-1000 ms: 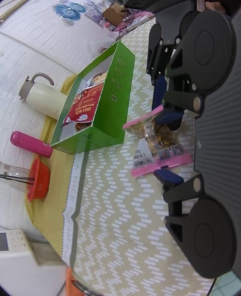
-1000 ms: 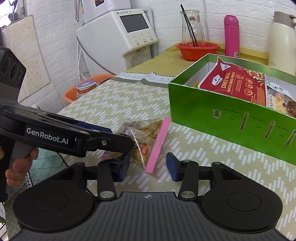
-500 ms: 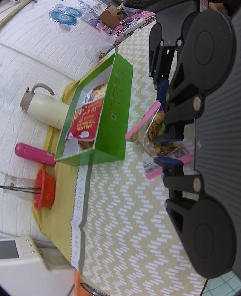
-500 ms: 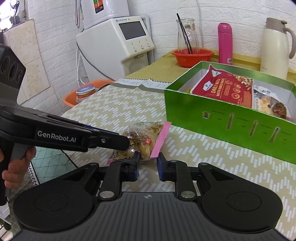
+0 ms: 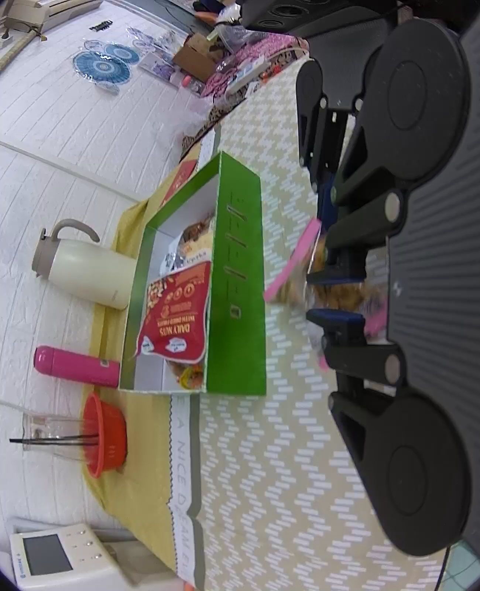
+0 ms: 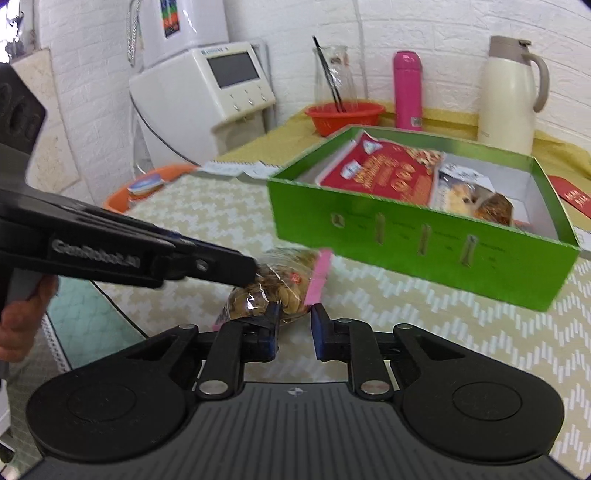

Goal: Organize snacks
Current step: 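Carry the pink-edged nut bag into the green box with both tools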

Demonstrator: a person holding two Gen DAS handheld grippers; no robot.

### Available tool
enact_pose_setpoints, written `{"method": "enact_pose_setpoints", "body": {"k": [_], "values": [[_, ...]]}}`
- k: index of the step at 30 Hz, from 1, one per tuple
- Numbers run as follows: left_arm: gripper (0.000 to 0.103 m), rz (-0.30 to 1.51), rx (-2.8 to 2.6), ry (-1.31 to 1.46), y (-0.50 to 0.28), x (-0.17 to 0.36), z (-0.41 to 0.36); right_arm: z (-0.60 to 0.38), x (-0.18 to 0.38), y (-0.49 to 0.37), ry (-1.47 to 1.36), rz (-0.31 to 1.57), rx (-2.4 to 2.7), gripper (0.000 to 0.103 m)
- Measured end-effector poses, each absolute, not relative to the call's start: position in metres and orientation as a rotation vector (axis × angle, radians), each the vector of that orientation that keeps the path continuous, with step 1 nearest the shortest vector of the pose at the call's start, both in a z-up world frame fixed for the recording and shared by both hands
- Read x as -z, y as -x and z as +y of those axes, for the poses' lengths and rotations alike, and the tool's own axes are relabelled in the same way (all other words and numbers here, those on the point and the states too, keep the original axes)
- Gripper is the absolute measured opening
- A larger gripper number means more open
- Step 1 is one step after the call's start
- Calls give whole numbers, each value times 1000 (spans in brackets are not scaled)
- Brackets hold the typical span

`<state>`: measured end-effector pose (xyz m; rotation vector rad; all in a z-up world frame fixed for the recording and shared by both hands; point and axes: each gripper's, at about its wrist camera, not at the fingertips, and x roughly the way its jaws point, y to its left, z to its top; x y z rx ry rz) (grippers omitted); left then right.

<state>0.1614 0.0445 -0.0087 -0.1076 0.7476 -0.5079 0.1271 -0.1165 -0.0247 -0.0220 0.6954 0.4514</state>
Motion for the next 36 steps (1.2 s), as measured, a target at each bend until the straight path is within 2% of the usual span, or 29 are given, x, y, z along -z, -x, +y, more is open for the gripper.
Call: {"method": "enact_pose_setpoints", "body": {"k": [1,2,5,6,7,9,14,17,18,19,20,23,25,26,29,36], "values": [[33,743,495,116,-160,12,48,-120,28,-128,23,711,-444,43],[56,737,479,135,-158,14,53,-124,31,-127,18,729,-441,45],[56,752,504,196,-159,21,64,-132,33,-125,5,733,-460,55],[56,759,520,213,-160,23,64,-132,31,-124,12,722,-463,63],[56,760,529,221,-160,25,63,-130,29,-124,23,709,-469,77],[58,768,547,215,-161,29,58,-127,25,-125,47,688,-482,90],[58,779,537,221,-167,37,57,-118,27,-131,123,705,-492,82],[58,803,533,236,-172,44,60,-118,30,-136,126,709,-497,66],[58,811,530,243,-173,47,60,-118,31,-137,126,706,-492,57],[51,819,528,250,-175,49,60,-118,32,-137,126,706,-491,56],[37,814,533,250,-175,50,60,-119,32,-137,120,706,-493,55],[33,820,530,253,-177,50,58,-118,33,-136,119,706,-488,48],[29,815,521,251,-176,50,55,-119,34,-136,92,708,-485,35],[23,810,521,257,-175,50,54,-120,34,-135,71,707,-485,34],[18,799,505,238,-168,45,46,-118,33,-131,79,697,-468,33],[18,725,562,225,-158,6,30,-138,0,-111,81,600,-453,32]]}}
